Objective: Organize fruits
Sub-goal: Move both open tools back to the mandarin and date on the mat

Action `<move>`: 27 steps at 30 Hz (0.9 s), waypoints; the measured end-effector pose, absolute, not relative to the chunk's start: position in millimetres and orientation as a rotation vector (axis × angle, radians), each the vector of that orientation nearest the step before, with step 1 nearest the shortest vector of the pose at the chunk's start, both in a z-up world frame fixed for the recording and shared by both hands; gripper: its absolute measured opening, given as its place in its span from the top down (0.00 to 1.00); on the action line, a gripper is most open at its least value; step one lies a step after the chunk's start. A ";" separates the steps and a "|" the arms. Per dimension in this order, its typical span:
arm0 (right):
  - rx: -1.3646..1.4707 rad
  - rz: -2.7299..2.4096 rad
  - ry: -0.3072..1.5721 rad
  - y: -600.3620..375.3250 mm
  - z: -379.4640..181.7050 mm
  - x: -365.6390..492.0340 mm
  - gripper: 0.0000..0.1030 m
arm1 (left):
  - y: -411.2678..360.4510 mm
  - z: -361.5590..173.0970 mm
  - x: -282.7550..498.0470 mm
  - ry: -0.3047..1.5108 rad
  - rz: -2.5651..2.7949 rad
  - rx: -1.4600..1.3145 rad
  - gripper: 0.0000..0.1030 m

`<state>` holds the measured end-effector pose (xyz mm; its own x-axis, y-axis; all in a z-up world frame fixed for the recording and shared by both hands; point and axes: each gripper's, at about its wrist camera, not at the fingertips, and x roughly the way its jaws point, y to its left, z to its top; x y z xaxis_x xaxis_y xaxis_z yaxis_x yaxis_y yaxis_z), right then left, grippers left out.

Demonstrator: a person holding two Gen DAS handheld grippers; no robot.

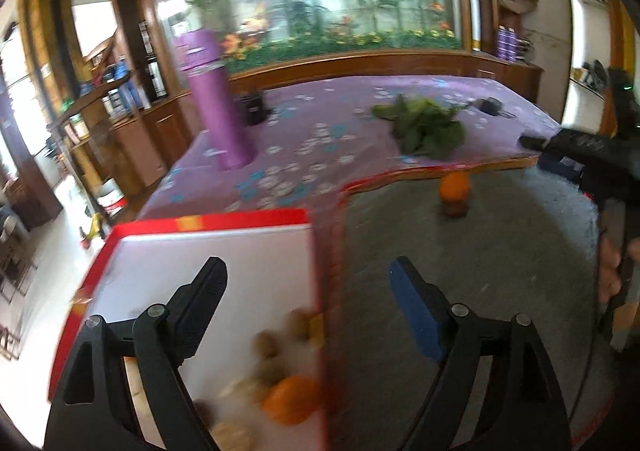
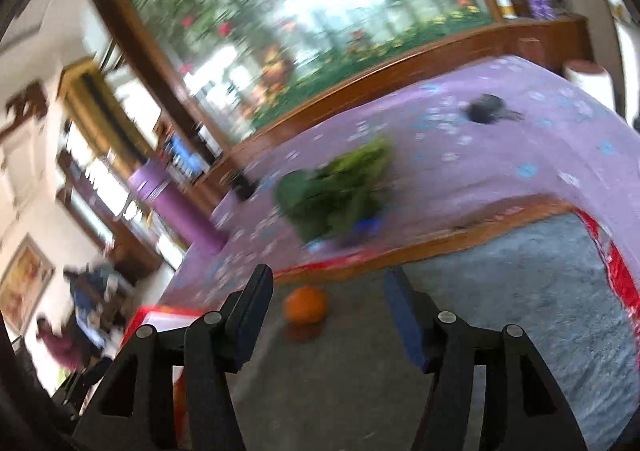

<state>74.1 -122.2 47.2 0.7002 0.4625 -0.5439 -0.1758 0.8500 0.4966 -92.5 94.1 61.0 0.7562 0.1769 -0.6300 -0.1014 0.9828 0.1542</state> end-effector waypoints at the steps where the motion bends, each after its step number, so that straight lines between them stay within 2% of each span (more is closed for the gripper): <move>1: 0.442 0.334 0.748 -127.2 43.4 79.3 0.41 | 87.6 59.5 -85.9 0.703 0.142 0.112 0.19; 7: 0.531 0.347 0.720 -143.6 43.5 80.9 0.41 | 53.9 43.6 -41.1 0.759 0.077 0.098 0.19; 22: 0.698 0.405 0.827 -157.8 32.0 92.7 0.41 | 5.6 15.8 13.1 0.842 0.019 0.144 0.19; 27: 0.755 0.430 0.850 -161.5 27.6 96.1 0.41 | 2.0 3.5 26.5 0.878 0.009 0.126 0.24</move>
